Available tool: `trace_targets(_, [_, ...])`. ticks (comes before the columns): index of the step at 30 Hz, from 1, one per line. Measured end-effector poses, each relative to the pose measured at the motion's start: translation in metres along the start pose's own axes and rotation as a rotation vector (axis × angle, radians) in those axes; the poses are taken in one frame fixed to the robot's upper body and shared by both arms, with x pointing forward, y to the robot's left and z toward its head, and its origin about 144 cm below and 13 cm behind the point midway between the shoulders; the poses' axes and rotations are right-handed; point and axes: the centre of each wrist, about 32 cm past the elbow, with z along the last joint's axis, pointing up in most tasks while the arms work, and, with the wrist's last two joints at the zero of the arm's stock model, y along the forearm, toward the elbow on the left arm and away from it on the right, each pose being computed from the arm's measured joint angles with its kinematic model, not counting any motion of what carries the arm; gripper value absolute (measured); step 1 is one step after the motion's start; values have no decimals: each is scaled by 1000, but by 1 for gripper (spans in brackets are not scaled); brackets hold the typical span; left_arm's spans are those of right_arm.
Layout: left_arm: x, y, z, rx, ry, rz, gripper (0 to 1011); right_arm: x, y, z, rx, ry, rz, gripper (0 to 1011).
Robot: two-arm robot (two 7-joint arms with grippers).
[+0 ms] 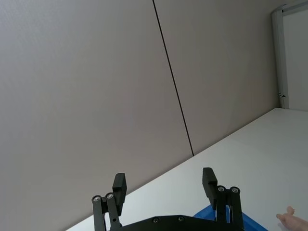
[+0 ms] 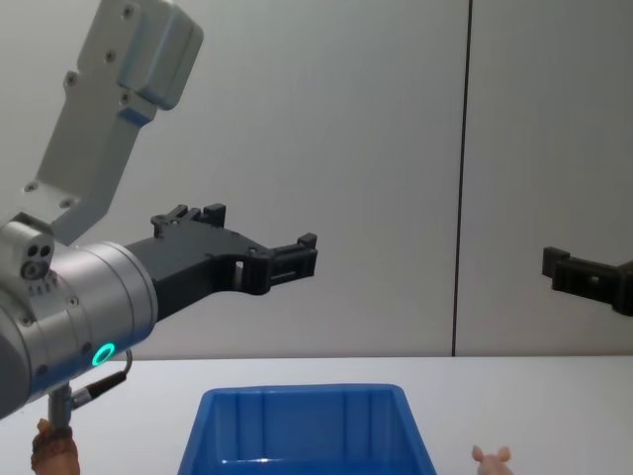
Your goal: Pick up the two dolls from the table and place them into the box.
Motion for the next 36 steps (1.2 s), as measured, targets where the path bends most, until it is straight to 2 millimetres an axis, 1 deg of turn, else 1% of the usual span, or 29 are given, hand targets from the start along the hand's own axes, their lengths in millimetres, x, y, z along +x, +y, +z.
trace_targets(36, [0,0,0,0,0,0,1001,0,0,0,1,0,0,1001])
